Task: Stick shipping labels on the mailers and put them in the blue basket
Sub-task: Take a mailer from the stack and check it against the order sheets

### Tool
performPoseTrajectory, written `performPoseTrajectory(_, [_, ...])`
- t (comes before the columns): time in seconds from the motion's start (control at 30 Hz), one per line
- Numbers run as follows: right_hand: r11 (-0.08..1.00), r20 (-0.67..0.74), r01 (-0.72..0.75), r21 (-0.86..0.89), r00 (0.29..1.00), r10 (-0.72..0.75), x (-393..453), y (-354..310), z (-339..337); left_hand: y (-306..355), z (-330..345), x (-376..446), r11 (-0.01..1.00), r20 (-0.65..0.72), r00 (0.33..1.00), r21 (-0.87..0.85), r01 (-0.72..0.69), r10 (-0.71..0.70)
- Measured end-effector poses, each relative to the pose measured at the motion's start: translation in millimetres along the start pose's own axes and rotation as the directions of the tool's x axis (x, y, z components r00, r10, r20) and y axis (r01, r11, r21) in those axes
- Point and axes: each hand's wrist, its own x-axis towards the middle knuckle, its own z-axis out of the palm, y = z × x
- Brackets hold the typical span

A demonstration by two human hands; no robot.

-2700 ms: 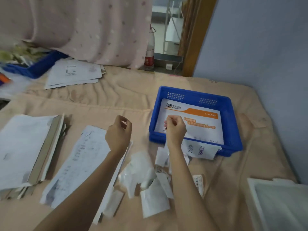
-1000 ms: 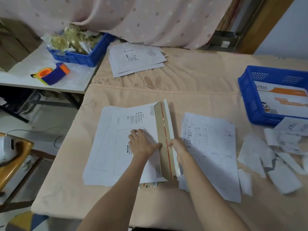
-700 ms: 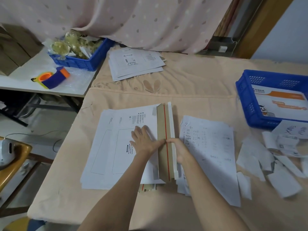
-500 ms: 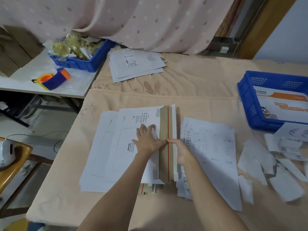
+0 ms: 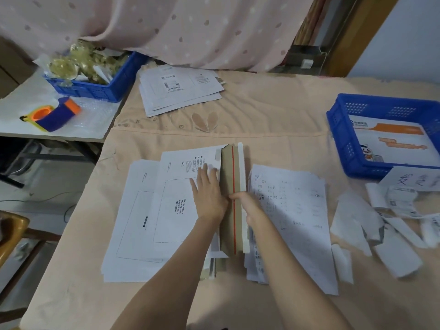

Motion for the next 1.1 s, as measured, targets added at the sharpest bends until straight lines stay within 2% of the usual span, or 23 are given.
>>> performPoseTrajectory(0.07, [1.0, -0.028, 0.019, -0.001, 0.999, -0.02, -0.5, -0.8, -0.4, -3.2, -0.4, 0.4, 1.0, -0.023, 0.999, -0.01, 0.022, -0.022])
performPoseTrajectory(0.13, [0.997, -0.082, 0.043, -0.068, 0.995, -0.049, 1.7, 1.3, 0.5, -4.4, -1.6, -0.2, 0.996, -0.044, 0.999, -0.08, -0.026, 0.023])
performPoseTrajectory(0.2, [0.964, -0.205, 0.076, -0.253, 0.97, -0.131, 2.1, 6.1, 4.5, -3.5, -3.8, -0.4, 0.985, -0.084, 0.995, -0.159, -0.067, 0.055])
performPoseTrajectory(0.23, [0.914, -0.275, 0.083, -0.397, 0.94, -0.204, 3.4, 10.6, 6.9, -2.5, -5.3, -1.0, 0.977, -0.104, 0.993, -0.198, -0.076, 0.057])
performPoseTrajectory(0.27, [0.798, -0.335, 0.069, -0.598, 0.884, -0.327, 2.9, 14.3, 9.9, -2.0, -5.9, -1.5, 0.97, -0.117, 0.991, -0.228, -0.084, 0.059])
performPoseTrajectory(0.3, [0.618, -0.34, 0.042, -0.785, 0.805, -0.486, 1.8, 17.6, 13.1, -1.8, -5.9, -2.8, 0.965, -0.117, 0.991, -0.244, -0.093, 0.065])
performPoseTrajectory(0.33, [0.445, -0.275, 0.056, -0.894, 0.715, -0.643, 0.3, 18.8, 15.9, -1.6, -4.9, -3.9, 0.963, -0.108, 0.991, -0.249, -0.104, 0.079])
performPoseTrajectory(0.37, [0.318, -0.167, 0.128, -0.939, 0.638, -0.752, 0.6, 19.1, 19.7, -2.0, -3.6, -4.6, 0.96, -0.095, 0.991, -0.256, -0.115, 0.093])
performPoseTrajectory(0.4, [0.256, -0.053, 0.245, -0.935, 0.616, -0.786, -0.2, 19.0, 24.7, -2.7, -2.7, -4.5, 0.955, -0.084, 0.992, -0.272, -0.116, 0.097])
performPoseTrajectory(0.43, [0.3, 0.034, 0.377, -0.876, 0.67, -0.741, -2.4, 16.8, 28.9, -2.8, -3.0, -3.7, 0.949, -0.079, 0.993, -0.295, -0.109, 0.09])
performPoseTrajectory(0.47, [0.416, 0.084, 0.462, -0.783, 0.741, -0.666, -1.9, 14.4, 32.6, -3.0, -3.9, -2.4, 0.945, -0.08, 0.994, -0.311, -0.099, 0.078])
performPoseTrajectory(0.5, [0.573, 0.124, 0.461, -0.677, 0.839, -0.53, -2.5, 12.1, 35.4, -3.4, -5.3, -1.2, 0.945, -0.084, 0.994, -0.314, -0.094, 0.071])
performPoseTrajectory(0.53, [0.694, 0.163, 0.414, -0.589, 0.902, -0.4, -3.5, 11.0, 37.7, -4.2, -7.2, -0.6, 0.948, -0.082, 0.994, -0.304, -0.095, 0.073])
performPoseTrajectory(0.63, [0.871, 0.196, 0.279, -0.405, 0.957, -0.216, -2.0, 11.1, 42.3, -8.6, -10.3, -1.1, 0.954, -0.068, 0.994, -0.28, -0.104, 0.088])
performPoseTrajectory(0.7, [0.973, 0.216, 0.141, -0.183, 0.971, -0.1, -0.1, 14.9, 44.7, -8.9, -11.4, -2.7, 0.954, -0.065, 0.995, -0.283, -0.096, 0.08])
performPoseTrajectory(0.73, [0.998, 0.24, 0.05, -0.045, 0.97, -0.038, 1.3, 16.0, 45.3, -8.6, -11.1, -3.4, 0.954, -0.067, 0.995, -0.284, -0.095, 0.08])
performPoseTrajectory(0.8, [0.977, 0.322, -0.11, 0.184, 0.946, 0.046, 4.0, 16.9, 43.9, -8.3, -10.7, -4.5, 0.954, -0.074, 0.993, -0.278, -0.107, 0.09])
performPoseTrajectory(0.87, [0.927, 0.394, -0.208, 0.312, 0.916, 0.073, -1.1, 11.7, 41.3, -7.9, -10.4, -4.9, 0.957, -0.091, 0.991, -0.264, -0.121, 0.1])
performPoseTrajectory(0.97, [0.916, 0.452, -0.214, 0.34, 0.891, 0.041, -7.5, 5.2, 43.6, -9.2, -10.1, -4.4, 0.963, -0.136, 0.986, -0.235, -0.132, 0.102])
performPoseTrajectory(1.1, [0.904, 0.471, -0.212, 0.371, 0.882, 0.013, -10.6, 0.3, 48.0, -10.1, -12.5, -0.9, 0.977, -0.172, 0.985, -0.202, -0.064, 0.029])
